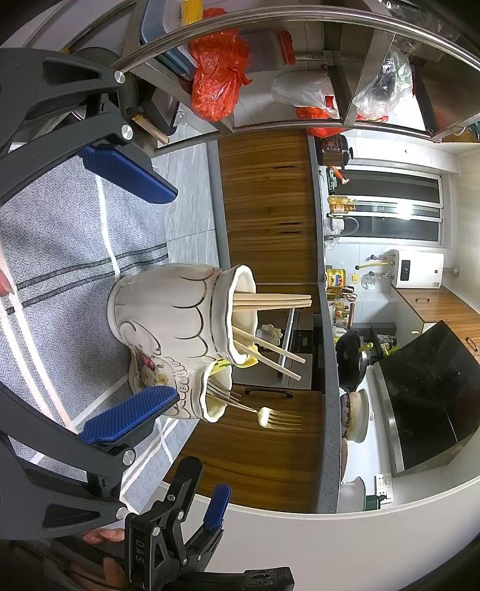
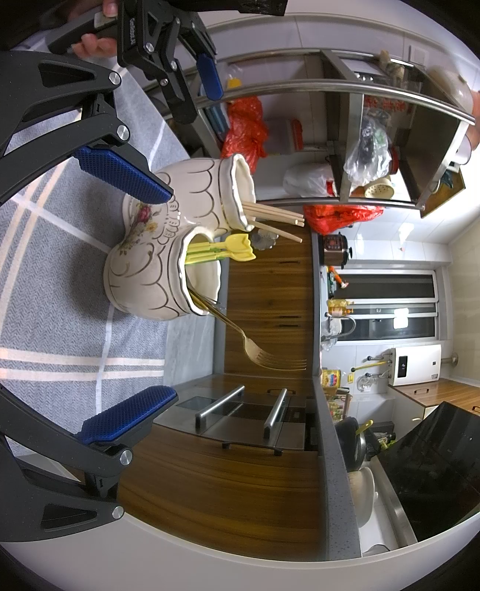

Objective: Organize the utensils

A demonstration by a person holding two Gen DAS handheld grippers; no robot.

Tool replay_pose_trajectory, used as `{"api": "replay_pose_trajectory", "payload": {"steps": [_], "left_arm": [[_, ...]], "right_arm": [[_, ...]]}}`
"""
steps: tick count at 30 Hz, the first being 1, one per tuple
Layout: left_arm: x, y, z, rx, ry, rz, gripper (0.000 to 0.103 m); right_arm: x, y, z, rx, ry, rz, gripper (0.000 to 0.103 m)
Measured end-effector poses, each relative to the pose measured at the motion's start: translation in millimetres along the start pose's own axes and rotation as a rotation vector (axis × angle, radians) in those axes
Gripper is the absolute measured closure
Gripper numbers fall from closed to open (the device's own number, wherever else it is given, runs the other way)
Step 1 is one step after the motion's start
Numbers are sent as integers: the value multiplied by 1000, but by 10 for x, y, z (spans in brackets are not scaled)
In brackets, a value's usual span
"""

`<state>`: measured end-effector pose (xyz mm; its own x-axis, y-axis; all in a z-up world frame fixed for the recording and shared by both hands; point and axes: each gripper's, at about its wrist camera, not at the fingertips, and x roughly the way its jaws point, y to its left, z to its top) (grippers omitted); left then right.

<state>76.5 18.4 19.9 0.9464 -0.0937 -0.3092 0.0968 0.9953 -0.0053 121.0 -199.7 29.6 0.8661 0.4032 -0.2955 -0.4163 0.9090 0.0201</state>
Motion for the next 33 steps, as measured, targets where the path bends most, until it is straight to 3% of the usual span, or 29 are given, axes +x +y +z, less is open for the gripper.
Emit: {"api": "replay_pose_trajectory", "payload": {"steps": [33], "left_arm": [[-7, 56, -22, -6, 15, 19, 6]], "right_arm": [[2, -6, 0, 3, 3, 0, 5]]}}
